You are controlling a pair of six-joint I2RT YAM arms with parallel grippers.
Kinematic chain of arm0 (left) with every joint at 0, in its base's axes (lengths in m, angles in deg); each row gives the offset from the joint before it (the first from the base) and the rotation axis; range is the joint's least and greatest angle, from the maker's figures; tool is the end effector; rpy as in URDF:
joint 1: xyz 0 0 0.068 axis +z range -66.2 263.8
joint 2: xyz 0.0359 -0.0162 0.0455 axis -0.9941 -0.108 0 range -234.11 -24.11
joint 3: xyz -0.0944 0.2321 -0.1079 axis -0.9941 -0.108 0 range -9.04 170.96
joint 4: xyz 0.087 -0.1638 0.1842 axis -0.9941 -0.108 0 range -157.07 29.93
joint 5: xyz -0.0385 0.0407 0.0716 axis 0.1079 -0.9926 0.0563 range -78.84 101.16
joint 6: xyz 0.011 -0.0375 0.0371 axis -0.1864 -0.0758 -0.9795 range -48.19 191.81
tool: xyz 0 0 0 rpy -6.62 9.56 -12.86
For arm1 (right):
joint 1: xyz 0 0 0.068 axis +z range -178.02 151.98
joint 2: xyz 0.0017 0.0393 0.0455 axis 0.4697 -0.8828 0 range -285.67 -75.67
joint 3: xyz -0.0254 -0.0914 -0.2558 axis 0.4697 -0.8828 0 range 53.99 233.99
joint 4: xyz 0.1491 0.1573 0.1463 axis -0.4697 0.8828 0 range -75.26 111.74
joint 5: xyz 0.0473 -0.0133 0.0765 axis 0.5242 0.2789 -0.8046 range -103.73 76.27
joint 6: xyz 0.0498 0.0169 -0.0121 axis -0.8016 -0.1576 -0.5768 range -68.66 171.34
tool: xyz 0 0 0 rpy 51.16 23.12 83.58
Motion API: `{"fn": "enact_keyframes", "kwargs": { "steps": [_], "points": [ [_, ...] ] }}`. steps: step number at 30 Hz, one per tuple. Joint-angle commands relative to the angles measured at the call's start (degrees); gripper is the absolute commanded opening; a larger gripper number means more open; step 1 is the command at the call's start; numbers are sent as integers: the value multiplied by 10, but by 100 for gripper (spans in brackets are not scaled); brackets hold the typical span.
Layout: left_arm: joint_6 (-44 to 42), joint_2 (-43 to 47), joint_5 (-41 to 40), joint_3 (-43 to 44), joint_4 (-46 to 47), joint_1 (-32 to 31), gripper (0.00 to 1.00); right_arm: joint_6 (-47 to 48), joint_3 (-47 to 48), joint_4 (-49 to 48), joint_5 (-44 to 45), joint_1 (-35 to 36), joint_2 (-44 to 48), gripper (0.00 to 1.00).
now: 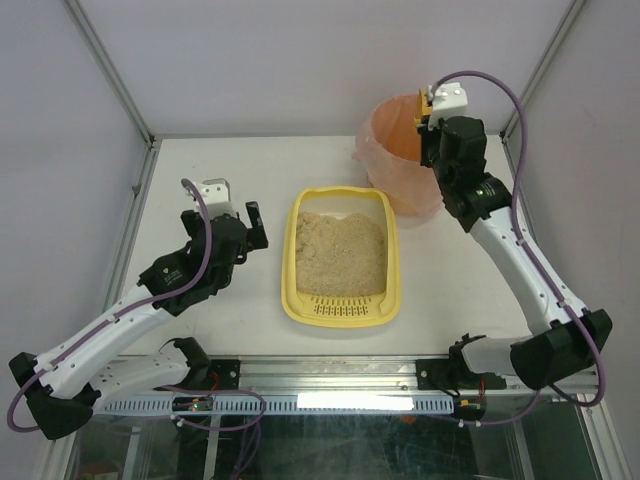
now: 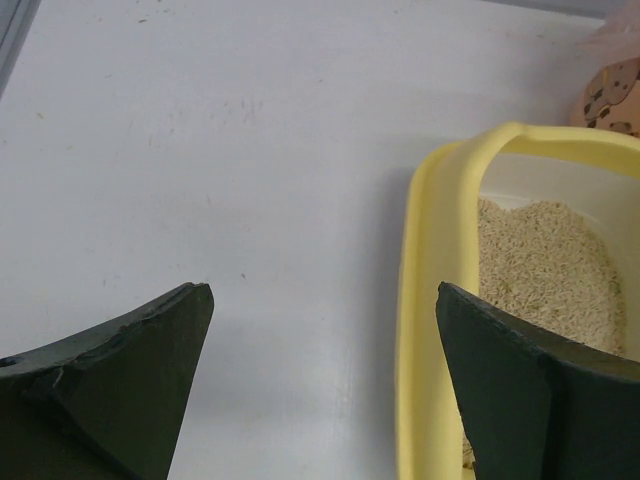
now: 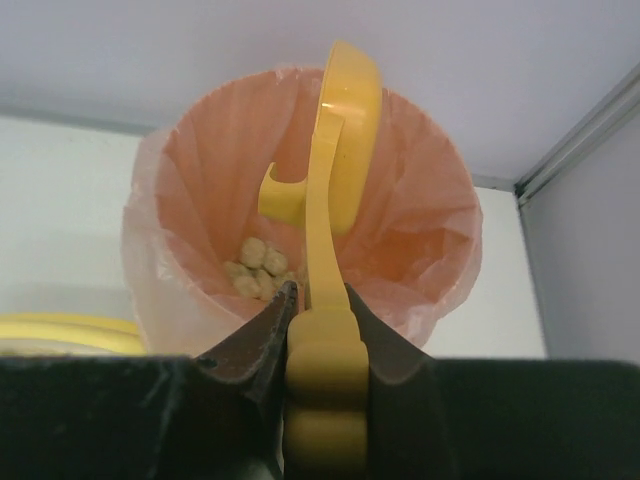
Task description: Clean the litter box
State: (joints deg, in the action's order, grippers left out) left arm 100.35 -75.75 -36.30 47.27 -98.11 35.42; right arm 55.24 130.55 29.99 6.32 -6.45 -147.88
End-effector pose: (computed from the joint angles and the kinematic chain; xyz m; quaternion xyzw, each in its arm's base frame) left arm 0.1373 -0.1150 0.3463 -0.0492 0.8268 0.0072 0.5604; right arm 0.2691 0.0932 0.4229 -0.0592 0.7650 -0.0364 0.6402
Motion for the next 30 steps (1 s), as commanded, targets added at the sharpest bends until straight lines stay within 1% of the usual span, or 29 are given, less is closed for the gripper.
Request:
{"fn": "enact_keyframes", "kwargs": {
  "steps": [1, 4, 8, 13, 15, 17, 20, 22, 25, 28, 30],
  "points": [
    [-28, 14, 4, -25, 37, 14, 99, 201, 61, 35, -25, 1, -42, 0],
    [-32, 10, 4, -42, 38, 16, 99, 247, 80, 47, -7, 8, -60, 0],
    [-33, -1, 11, -62, 46, 17, 99, 297, 79, 31, 24, 23, -65, 0],
    [-44, -19, 20, -55, 45, 18, 99, 323, 84, 7, 53, 41, -59, 0],
    [-45, -18, 17, -55, 42, 17, 99, 309, 89, -2, 71, 52, -49, 0],
    [-46, -12, 19, -57, 42, 18, 99, 265, 97, -1, 61, 60, -26, 0],
    [-46, -3, 20, -59, 42, 18, 99, 147, 86, 12, -23, 65, 32, 0],
    [-49, 1, 17, -61, 42, 19, 99, 39, 50, -2, -80, 64, 83, 0],
    [-52, 7, 16, -64, 42, 19, 99, -78, -11, -14, -161, 64, 149, 0],
    [-56, 14, 20, -67, 42, 22, 99, -165, -52, 3, -215, 64, 193, 0],
    [-56, 20, 19, -70, 40, 26, 99, -203, -83, 11, -253, 64, 214, 0]
  ]
}}
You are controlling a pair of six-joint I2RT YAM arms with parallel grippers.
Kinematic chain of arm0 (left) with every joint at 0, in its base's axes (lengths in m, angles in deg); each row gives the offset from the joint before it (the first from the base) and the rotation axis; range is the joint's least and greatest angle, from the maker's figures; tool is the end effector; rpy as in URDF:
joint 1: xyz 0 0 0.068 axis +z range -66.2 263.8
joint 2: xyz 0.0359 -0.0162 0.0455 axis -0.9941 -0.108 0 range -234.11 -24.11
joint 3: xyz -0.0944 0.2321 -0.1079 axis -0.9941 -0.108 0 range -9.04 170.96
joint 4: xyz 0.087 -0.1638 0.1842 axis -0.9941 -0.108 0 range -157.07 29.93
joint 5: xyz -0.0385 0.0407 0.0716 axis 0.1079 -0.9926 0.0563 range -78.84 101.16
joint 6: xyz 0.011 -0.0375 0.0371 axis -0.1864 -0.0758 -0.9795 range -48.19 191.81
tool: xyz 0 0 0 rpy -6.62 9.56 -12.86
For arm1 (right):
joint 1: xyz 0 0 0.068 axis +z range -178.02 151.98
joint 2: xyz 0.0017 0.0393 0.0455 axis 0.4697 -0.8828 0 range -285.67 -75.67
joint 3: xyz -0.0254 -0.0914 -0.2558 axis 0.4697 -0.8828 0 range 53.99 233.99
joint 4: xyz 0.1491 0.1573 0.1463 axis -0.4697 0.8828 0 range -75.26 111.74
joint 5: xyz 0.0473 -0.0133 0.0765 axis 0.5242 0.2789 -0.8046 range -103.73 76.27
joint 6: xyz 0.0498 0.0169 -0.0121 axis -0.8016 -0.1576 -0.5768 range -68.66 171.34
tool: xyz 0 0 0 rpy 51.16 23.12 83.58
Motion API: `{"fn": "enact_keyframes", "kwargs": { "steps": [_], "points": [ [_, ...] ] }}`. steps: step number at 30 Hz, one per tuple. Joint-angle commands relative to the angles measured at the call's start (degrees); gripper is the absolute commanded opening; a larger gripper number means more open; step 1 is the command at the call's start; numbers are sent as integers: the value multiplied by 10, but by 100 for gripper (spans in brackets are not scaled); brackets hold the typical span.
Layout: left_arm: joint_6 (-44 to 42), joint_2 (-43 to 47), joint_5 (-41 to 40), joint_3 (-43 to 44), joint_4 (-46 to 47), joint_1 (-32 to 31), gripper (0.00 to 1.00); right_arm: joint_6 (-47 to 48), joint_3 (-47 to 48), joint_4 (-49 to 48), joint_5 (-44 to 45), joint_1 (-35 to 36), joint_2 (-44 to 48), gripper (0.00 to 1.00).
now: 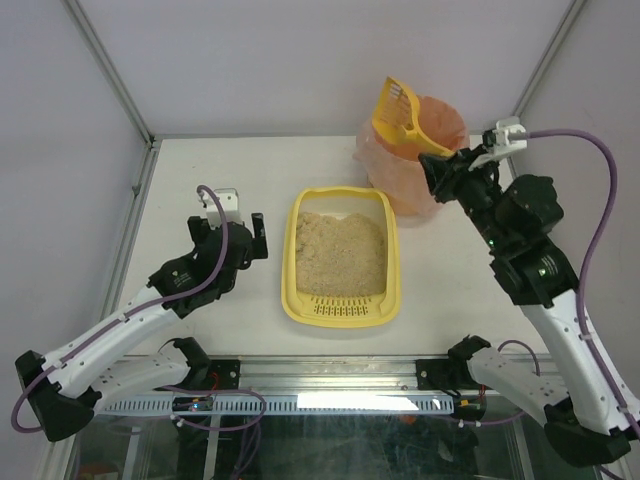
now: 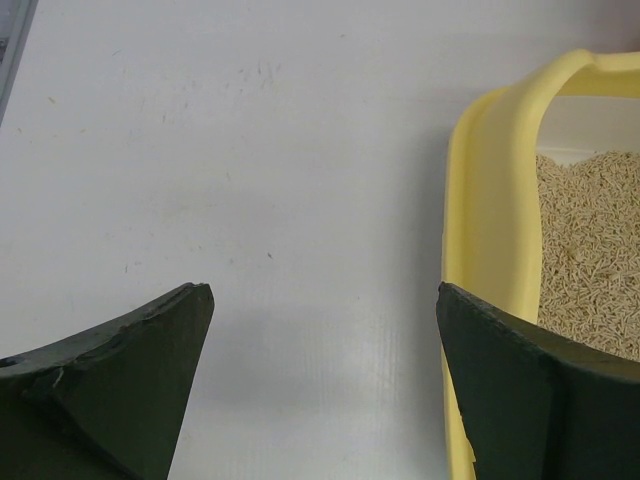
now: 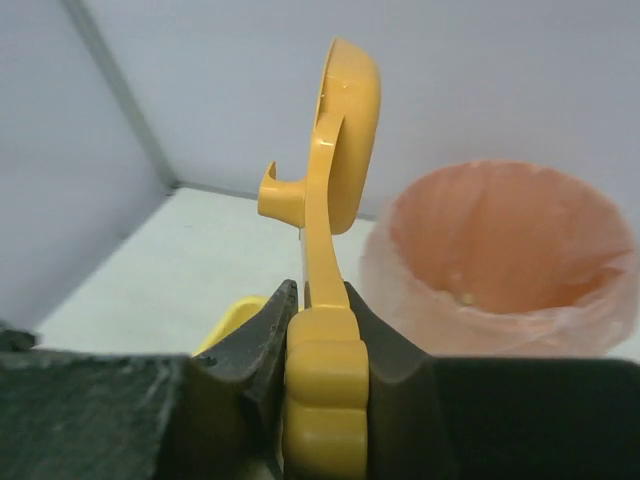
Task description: Clean the litter box
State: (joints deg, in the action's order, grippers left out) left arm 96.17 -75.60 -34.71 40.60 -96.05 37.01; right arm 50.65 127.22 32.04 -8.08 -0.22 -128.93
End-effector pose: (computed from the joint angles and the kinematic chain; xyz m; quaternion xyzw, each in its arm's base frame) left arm 0.1421 -0.1139 0.3116 -0.0072 0.8447 0.0490 0.5330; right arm 0.1619 0.0814 0.4702 -0.1270 0.6787 0.1448 0.7087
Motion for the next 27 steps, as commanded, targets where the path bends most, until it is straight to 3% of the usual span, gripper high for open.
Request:
{"fn": "enact_keyframes", "kwargs": {
  "steps": [1, 7, 10, 18, 27],
  "points": [
    [-16, 22, 4, -4, 18, 12, 99, -173, -64, -3, -132, 2, 34, 0],
    [-22, 43, 56, -17, 26, 35, 99, -258, -136, 24, -222, 2, 65, 0],
    [-19, 46, 63, -19, 26, 44, 99, -300, -183, 41, -212, 20, 73, 0],
    [-20, 35, 79, -18, 34, 58, 99, -410, -310, 67, 77, 219, 127, 0],
    [-11, 53, 87, -25, 33, 60, 99, -505, -373, 62, 186, 321, 130, 10]
  ]
}}
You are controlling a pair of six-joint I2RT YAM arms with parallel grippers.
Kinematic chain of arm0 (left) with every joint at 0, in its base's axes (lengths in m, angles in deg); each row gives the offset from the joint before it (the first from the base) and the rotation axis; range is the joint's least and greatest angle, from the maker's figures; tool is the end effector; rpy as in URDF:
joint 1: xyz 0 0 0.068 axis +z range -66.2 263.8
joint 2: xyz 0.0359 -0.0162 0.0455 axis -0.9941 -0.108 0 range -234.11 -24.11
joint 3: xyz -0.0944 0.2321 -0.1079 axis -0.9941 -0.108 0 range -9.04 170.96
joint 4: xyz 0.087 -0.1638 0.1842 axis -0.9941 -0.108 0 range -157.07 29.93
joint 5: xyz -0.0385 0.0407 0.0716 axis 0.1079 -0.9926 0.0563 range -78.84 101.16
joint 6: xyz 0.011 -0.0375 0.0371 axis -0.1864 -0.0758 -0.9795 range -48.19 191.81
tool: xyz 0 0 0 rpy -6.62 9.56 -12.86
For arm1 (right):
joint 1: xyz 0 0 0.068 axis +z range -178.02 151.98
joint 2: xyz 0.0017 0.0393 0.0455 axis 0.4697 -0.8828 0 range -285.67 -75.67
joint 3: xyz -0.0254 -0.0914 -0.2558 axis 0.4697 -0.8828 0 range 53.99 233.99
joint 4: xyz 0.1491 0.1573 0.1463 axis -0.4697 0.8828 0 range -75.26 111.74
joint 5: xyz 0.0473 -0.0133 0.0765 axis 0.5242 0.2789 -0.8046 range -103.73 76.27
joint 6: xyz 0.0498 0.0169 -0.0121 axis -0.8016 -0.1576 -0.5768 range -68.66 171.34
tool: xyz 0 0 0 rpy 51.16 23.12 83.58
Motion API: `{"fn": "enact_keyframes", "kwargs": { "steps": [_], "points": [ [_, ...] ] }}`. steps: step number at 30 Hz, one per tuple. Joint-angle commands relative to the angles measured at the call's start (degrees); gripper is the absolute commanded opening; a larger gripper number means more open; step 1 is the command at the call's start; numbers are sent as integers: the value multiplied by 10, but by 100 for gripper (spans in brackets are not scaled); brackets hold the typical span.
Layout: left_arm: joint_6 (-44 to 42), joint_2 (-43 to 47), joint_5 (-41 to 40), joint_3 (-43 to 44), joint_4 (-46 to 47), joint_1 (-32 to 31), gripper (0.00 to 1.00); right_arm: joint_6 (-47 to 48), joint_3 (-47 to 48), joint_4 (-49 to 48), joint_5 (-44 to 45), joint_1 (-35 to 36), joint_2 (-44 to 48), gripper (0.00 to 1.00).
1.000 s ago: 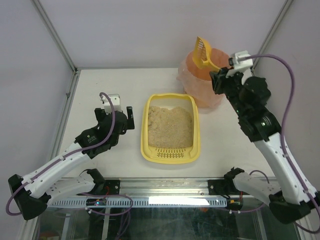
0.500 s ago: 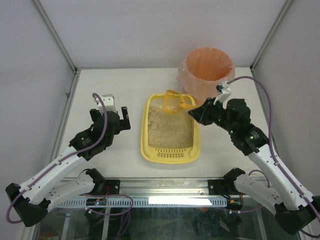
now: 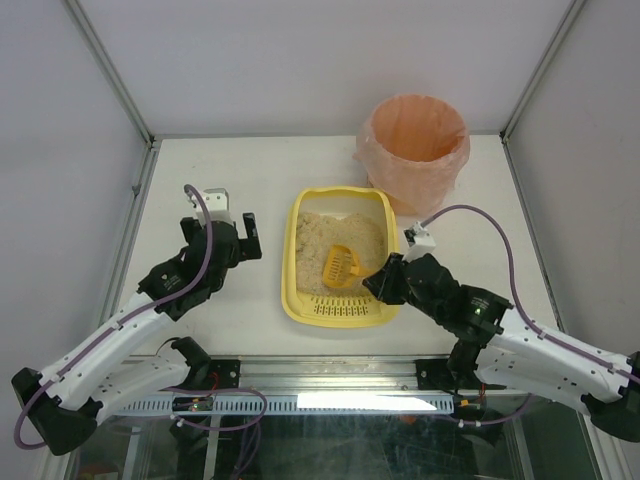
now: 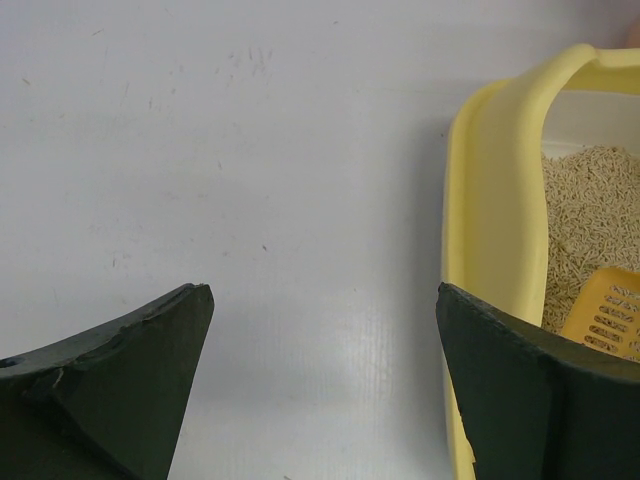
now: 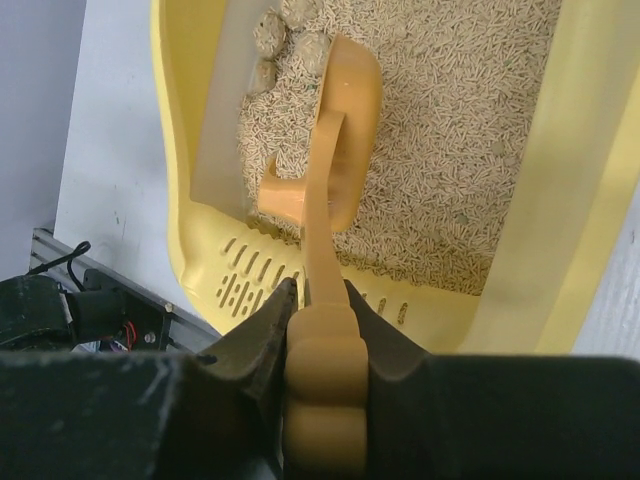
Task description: Clean the litter box
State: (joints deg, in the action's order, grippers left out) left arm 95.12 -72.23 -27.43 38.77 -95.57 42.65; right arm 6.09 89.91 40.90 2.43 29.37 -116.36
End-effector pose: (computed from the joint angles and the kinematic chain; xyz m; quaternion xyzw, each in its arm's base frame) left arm 0.1438 -0.0961 0.3092 -0.0184 0.8534 0.0195 0.5205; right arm 0.0955 0.1309 0.2694 -0.0222 0.8639 0.3046 0.4005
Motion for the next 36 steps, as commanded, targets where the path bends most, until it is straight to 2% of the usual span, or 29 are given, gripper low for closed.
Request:
{"fn": "enact_keyframes", "kwargs": {
  "steps": [1, 5, 14, 36],
  "points": [
    [0, 23, 26, -7, 27, 4, 99, -60, 0, -26, 76, 27, 0, 12],
    [13, 39, 45, -11, 3, 4, 99, -57, 6, 2, 70, 36, -8, 21],
    [23, 64, 29, -28, -7, 4, 99, -4, 24, 64, 77, 35, 50, 35],
    [24, 68, 34, -29, -7, 4, 99, 70, 151, 296, 207, 35, 85, 44]
  ]
}}
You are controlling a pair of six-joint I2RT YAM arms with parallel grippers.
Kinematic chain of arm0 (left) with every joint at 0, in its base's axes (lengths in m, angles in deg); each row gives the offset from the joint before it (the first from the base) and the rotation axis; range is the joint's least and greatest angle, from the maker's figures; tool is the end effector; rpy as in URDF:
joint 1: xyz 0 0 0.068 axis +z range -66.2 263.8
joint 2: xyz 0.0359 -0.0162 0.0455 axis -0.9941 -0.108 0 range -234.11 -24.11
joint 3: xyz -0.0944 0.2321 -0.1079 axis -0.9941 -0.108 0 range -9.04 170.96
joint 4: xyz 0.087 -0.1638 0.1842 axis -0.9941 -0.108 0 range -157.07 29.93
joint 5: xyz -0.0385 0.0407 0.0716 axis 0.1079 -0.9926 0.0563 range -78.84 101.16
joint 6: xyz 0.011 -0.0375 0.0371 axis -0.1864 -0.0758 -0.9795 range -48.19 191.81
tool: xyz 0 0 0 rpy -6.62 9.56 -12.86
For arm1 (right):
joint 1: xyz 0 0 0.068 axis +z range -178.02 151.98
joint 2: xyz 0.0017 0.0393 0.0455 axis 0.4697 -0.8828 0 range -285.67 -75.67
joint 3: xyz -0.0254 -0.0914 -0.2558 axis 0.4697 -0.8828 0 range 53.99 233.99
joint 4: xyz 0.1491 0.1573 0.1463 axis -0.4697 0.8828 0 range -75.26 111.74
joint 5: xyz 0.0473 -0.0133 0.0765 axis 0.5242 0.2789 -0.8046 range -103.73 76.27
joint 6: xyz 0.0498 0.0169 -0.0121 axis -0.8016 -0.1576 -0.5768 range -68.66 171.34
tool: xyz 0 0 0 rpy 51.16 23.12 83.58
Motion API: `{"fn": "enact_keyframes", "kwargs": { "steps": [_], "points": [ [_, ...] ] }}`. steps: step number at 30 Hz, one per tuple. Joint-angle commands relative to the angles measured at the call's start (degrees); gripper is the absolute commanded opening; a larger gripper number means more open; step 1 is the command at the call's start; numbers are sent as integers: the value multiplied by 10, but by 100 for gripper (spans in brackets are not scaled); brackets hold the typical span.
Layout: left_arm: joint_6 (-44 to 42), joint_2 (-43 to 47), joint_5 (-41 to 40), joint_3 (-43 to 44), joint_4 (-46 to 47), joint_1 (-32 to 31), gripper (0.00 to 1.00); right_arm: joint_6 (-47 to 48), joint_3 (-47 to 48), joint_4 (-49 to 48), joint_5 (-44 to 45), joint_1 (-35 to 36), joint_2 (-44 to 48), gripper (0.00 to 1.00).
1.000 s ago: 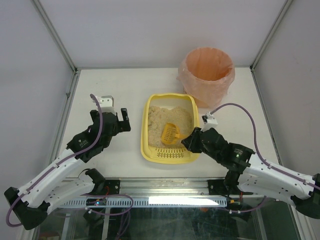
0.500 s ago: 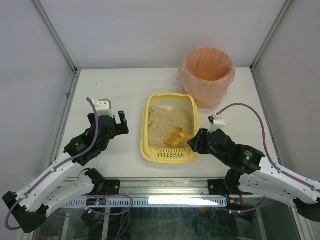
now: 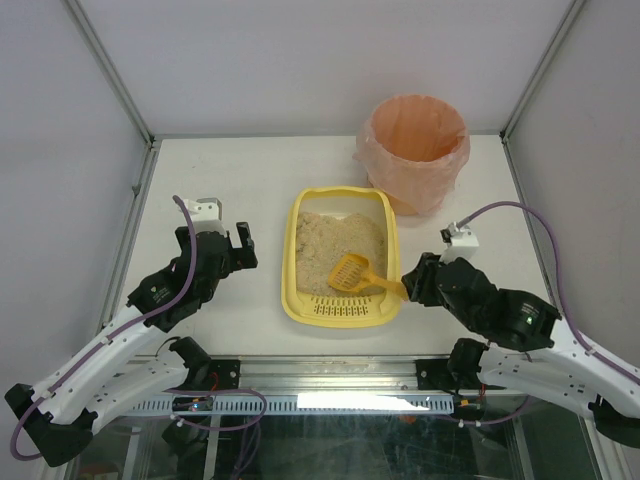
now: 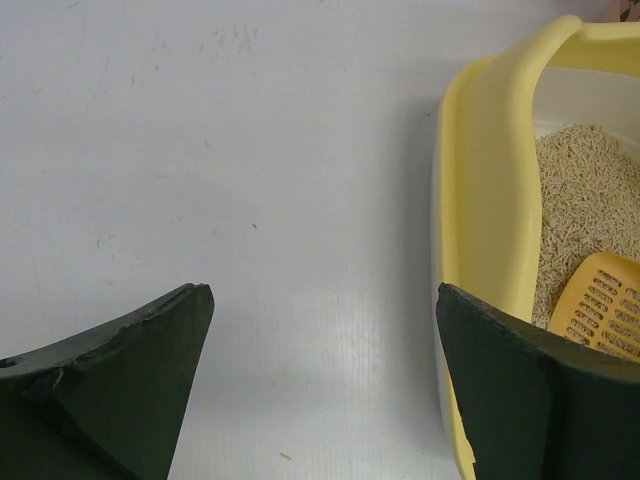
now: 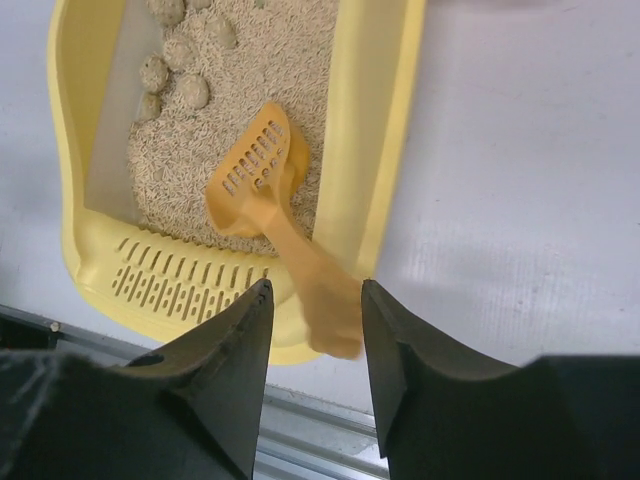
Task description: Clean the litter box
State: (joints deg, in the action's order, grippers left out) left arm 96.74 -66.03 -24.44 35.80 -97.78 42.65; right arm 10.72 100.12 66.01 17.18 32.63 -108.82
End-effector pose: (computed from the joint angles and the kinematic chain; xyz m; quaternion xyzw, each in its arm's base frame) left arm 0.1263 -0.0828 0.3036 -0.0212 0.8553 -0.0136 0.5175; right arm 0.0680 0.0836 0.3066 -0.0364 0.8743 0.1729 0.4520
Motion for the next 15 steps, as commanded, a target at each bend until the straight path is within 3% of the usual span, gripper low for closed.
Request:
{"fn": "enact_keyframes", "kwargs": {
  "steps": [1, 7, 10, 12, 15],
  "points": [
    [8, 6, 4, 1, 15, 4, 99, 30, 55, 48, 67, 3, 13, 44],
    [10, 13, 2, 1, 16, 4, 99, 115, 72, -22, 94, 3, 23, 49],
    [14, 27, -6, -2, 21, 4, 99, 142, 83, -50, 100, 3, -22, 54],
    [19, 33, -10, -1, 22, 7, 99, 152, 89, -65, 93, -1, -61, 65],
    [25, 39, -12, 0, 21, 7, 99, 183, 69, -135, 26, -65, -77, 72]
  ]
}}
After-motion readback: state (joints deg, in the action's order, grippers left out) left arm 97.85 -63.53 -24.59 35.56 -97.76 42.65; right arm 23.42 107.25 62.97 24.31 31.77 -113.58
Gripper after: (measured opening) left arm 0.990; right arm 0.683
